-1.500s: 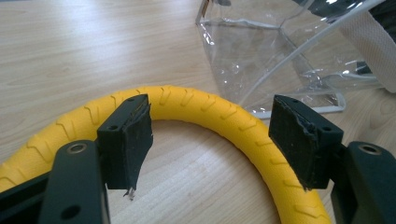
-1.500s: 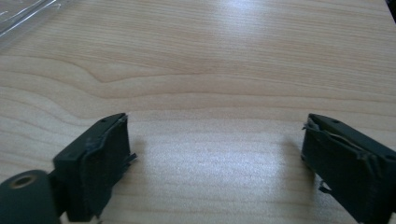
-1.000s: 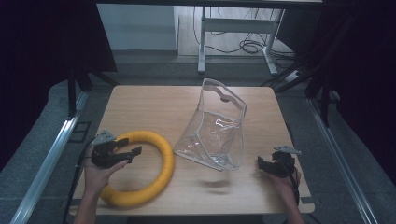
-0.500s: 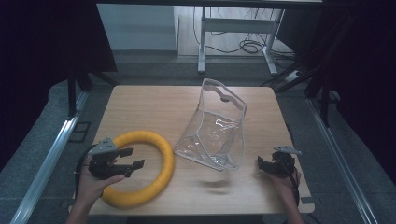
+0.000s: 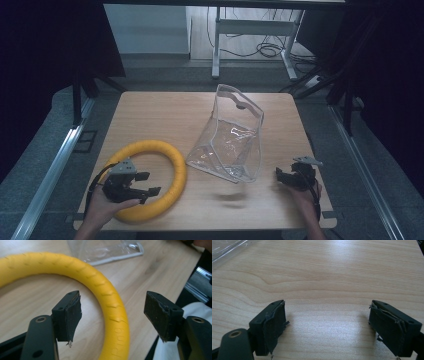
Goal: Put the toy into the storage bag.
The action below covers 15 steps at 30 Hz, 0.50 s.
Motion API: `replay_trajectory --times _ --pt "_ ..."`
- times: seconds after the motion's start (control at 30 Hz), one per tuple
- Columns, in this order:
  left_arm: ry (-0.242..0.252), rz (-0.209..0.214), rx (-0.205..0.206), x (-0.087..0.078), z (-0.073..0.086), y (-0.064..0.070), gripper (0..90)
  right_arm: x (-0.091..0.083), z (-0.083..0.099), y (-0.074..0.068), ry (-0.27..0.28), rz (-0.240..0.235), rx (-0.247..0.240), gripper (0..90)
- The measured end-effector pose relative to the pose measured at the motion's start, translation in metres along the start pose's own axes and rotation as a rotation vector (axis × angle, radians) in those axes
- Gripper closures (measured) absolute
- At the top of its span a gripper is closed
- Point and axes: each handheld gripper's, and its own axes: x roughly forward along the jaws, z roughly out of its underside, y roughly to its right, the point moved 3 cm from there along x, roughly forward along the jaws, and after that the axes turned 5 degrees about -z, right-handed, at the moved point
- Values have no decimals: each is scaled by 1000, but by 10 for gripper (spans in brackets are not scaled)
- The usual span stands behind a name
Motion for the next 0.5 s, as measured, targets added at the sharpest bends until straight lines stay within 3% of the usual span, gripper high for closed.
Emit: replay_trajectory --times 0.4,0.5 --pt "-108 48 30 18 15 16 301 0 0 0 1 3 0 147" --pt "-155 52 34 25 21 19 297 0 0 0 1 5 0 148"
